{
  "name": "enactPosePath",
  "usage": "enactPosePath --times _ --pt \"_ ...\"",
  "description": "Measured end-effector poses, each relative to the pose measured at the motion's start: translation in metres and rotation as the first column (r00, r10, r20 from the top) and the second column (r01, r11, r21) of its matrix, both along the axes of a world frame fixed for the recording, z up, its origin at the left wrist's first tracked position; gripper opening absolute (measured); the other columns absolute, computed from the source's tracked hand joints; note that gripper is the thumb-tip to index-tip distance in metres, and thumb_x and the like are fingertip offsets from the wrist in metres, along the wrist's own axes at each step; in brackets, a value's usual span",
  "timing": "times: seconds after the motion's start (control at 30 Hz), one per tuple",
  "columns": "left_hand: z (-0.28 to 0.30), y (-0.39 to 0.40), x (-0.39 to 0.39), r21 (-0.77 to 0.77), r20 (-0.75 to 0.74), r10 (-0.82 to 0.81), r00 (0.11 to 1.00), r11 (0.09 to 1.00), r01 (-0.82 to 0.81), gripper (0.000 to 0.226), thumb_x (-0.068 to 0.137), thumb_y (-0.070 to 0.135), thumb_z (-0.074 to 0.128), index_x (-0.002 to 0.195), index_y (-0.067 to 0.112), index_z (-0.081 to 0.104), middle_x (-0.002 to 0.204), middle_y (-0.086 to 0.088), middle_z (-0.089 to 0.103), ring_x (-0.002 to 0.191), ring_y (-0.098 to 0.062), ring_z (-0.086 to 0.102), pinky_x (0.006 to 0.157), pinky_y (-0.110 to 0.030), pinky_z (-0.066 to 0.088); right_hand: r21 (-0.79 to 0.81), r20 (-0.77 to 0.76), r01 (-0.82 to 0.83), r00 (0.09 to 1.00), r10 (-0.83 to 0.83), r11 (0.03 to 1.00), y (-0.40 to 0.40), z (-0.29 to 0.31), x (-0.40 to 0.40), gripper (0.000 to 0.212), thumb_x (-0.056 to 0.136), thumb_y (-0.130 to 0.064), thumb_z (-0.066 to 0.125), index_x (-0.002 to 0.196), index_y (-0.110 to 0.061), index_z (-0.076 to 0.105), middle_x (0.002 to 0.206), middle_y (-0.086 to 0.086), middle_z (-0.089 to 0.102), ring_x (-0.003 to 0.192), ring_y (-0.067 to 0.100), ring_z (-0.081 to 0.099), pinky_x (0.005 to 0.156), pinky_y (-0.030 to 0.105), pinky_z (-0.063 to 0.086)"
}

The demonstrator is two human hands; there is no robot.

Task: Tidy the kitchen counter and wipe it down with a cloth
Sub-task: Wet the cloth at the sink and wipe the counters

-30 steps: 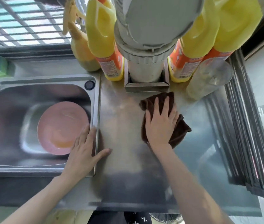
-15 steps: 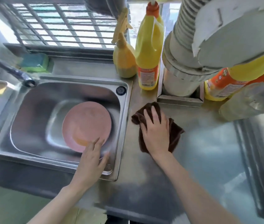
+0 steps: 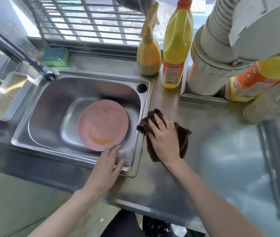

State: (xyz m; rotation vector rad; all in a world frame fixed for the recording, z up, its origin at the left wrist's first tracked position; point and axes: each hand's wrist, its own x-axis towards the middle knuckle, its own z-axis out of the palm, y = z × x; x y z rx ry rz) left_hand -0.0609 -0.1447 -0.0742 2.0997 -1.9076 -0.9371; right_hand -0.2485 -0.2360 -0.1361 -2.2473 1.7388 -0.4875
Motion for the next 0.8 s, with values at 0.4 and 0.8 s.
enactPosePath --times 0.4,0.8 --pt "-0.004 0.045 -0.019 -0.085 -0.016 -0.192 0.981 0.978 0.19 0.045 0.091 0.022 0.049 0.134 0.014 0.038 0.145 -0.003 0.03 0.134 -0.015 0.029 0.108 -0.019 0.016 0.017 -0.163 0.625 0.772 -0.615 0.78 0.101 0.004 -0.121 0.048 0.09 -0.039 0.036 0.131 -0.018 0.053 0.142 0.016 0.045 0.121 0.045 0.043 0.101 0.057 0.034" --pt "0.002 0.096 -0.017 -0.147 -0.019 -0.226 0.974 0.964 0.221 0.05 0.09 0.018 0.052 0.137 0.016 0.035 0.149 -0.002 0.025 0.136 -0.016 0.023 0.108 -0.022 0.014 0.013 -0.283 0.25 0.93 -0.236 0.968 0.196 0.0 -0.096 0.047 0.087 -0.045 0.038 0.13 -0.034 0.05 0.141 0.003 0.048 0.121 0.036 0.043 0.1 0.055 0.038"
